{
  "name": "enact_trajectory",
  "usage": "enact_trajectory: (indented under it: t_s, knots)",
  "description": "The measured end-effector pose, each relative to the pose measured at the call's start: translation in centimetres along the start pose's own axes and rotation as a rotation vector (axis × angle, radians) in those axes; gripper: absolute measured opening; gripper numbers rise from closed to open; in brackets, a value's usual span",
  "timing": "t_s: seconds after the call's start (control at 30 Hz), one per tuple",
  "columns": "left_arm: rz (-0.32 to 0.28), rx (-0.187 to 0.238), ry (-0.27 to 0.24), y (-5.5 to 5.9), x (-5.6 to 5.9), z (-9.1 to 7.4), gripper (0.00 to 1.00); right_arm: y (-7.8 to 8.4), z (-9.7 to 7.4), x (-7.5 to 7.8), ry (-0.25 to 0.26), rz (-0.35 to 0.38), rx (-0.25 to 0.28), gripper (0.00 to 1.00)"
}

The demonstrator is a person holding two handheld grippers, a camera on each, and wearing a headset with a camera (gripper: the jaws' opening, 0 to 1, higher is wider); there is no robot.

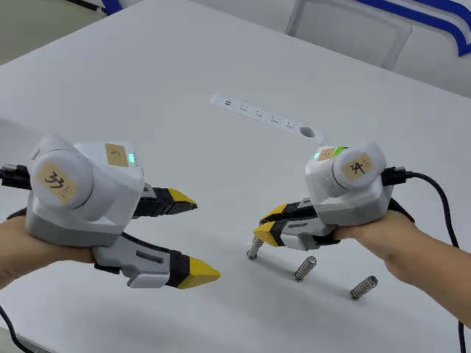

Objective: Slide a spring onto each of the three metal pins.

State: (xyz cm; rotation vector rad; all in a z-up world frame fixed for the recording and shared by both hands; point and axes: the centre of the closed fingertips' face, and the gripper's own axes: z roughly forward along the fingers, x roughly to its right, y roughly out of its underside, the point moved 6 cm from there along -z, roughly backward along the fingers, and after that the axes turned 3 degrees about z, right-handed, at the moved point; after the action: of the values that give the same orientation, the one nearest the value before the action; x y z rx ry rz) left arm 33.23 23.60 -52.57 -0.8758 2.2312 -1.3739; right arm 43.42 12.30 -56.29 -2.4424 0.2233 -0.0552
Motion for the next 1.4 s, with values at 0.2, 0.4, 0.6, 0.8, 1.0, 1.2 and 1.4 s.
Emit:
enact_trajectory:
  t_s: [0.2,0.4,0.6,0.8,1.0,1.2,1.4]
  knots:
    - [-0.001,-0.001,0.002,0.2,0.0,-0.1,0.61,0.7,1.1,-0.3,-0.004,-0.009,-0.021,0.11]
    - [0.005,-0.018,0.002,0.5,-0.1,-0.1,0.6,1.2,1.6,-0.4,0.0,-0.018,-0.04,0.11]
    - [0.002,-0.014,-0.004,0.4,-0.1,-0.2,0.6,1.3,1.7,-0.4,0.008,-0.022,-0.038,0.11]
    - [0.011,-0.02,0.003,0.3,0.2,-0.3,0.6,1.2,1.9,-0.2,0.024,-0.033,-0.039,0.12]
    - [0.015,-0.024,0.002,0.1,0.3,-0.4,0.6,1.2,1.4,-0.3,0.026,-0.014,-0.046,0.17]
    - [0.022,-0.042,0.005,0.2,0.5,-0.1,0.61,0.8,-0.5,0.0,0.04,-0.001,-0.006,0.17]
    - [0.033,-0.038,0.013,-0.3,0.7,0.1,0.62,1.7,-3.1,0.6,0.08,-0.007,0.01,0.18]
